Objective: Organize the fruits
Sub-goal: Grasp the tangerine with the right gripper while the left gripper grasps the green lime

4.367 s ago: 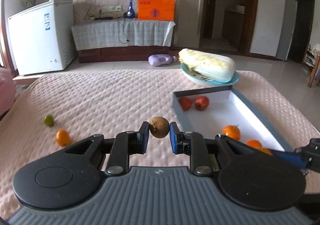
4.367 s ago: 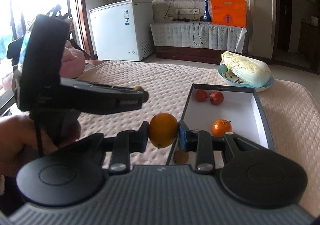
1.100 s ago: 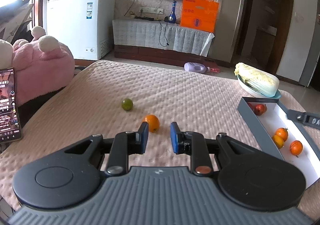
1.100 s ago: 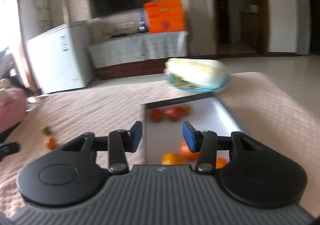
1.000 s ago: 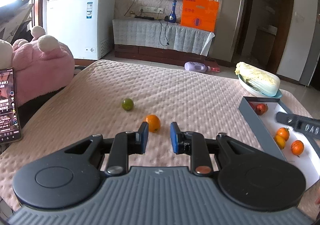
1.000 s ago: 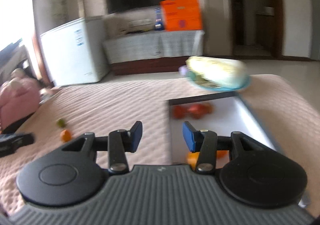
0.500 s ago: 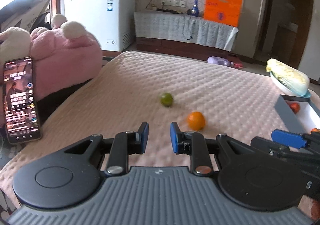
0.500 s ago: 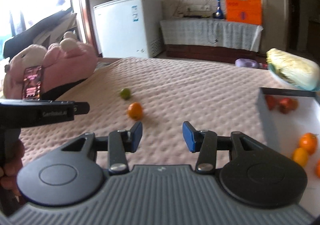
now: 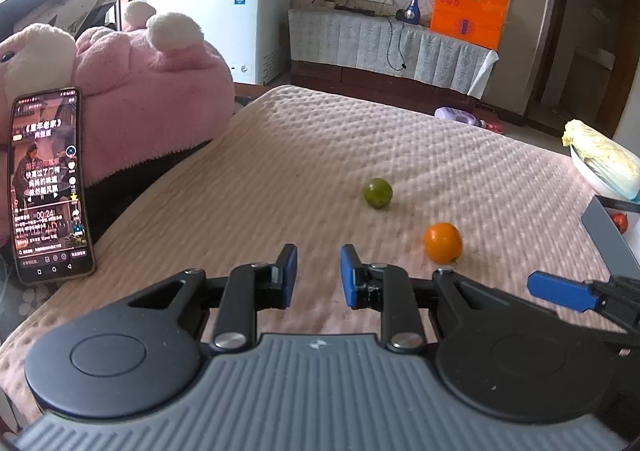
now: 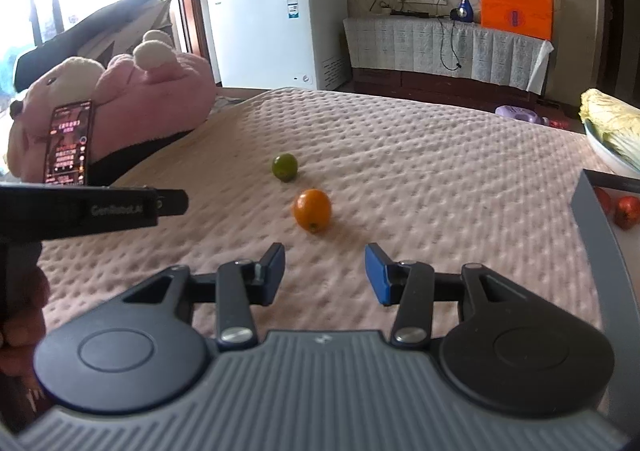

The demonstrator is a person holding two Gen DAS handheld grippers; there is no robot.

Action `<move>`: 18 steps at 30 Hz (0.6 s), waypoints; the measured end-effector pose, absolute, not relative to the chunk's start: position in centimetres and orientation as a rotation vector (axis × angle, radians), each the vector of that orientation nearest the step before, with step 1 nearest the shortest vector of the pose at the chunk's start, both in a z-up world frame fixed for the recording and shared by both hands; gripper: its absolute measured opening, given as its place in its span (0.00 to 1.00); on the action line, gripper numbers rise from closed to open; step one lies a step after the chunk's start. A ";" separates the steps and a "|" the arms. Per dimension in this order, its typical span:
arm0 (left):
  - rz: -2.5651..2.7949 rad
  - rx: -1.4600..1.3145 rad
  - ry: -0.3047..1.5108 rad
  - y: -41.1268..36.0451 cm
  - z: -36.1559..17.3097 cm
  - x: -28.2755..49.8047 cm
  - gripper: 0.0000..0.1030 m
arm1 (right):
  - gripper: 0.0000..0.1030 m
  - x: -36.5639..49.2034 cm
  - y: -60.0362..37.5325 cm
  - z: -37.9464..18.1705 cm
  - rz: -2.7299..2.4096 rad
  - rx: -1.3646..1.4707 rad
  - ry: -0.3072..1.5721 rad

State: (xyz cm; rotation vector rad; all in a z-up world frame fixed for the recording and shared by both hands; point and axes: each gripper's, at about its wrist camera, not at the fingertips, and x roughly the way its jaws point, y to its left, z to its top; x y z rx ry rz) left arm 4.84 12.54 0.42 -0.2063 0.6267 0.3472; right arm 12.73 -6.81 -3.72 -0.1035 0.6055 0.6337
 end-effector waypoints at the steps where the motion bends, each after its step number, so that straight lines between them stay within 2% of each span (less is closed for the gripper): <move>1: 0.351 -0.212 0.626 12.7 0.4 4.9 0.27 | 0.46 12.8 -6.6 -3.9 0.635 -0.108 0.609; 18: 0.388 -0.243 0.638 14.2 -0.7 6.1 0.27 | 0.46 14.1 -5.1 -4.9 0.646 -0.115 0.639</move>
